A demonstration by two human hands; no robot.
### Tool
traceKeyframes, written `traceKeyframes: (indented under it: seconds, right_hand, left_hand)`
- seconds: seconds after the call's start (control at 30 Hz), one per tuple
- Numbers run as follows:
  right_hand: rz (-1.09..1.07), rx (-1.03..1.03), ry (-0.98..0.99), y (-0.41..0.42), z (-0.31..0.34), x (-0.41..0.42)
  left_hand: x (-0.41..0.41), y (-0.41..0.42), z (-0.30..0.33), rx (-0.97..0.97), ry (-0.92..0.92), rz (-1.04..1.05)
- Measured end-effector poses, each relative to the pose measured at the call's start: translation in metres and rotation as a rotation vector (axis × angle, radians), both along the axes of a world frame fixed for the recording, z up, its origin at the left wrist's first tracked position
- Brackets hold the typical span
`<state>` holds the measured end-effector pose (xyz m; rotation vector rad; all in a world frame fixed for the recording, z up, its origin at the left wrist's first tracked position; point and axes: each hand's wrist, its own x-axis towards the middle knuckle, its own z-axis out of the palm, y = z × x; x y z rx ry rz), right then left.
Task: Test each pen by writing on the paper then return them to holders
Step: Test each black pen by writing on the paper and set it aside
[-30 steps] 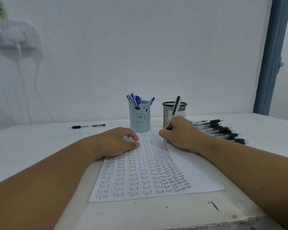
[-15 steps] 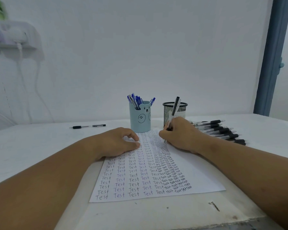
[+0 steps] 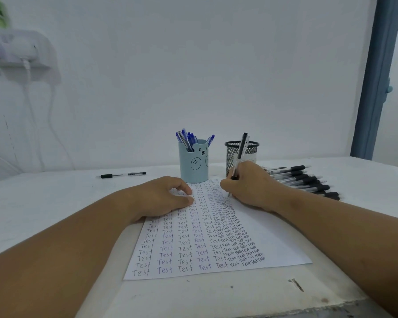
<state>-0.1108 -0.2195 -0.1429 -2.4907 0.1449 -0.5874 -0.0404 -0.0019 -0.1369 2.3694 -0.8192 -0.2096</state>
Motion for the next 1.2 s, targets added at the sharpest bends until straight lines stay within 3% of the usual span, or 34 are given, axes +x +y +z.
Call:
traceKeyframes:
  seconds: [0.67,0.8,0.93,1.1,1.2]
  right_hand:
    - [0.021,-0.003,-0.011,0.000,-0.002,0.000]
    - [-0.027,0.123,-0.134,-0.001,-0.001,0.002]
    - [0.104,0.460,-0.228,0.005,0.001,-0.001]
    - [0.203,0.031,-0.297,0.018,0.008,-0.013]
    - [0.198,0.006,-0.308,0.019,0.012,-0.011]
  left_hand:
    - [0.001,0.000,-0.001,0.001,0.007,0.000]
    - [0.001,0.000,0.000,-0.001,0.004,-0.007]
    - [0.000,0.000,0.000,-0.013,0.012,-0.001]
    - [-0.001,-0.001,0.000,-0.017,0.003,0.002]
    - [-0.002,-0.001,0.000,-0.015,-0.015,0.000]
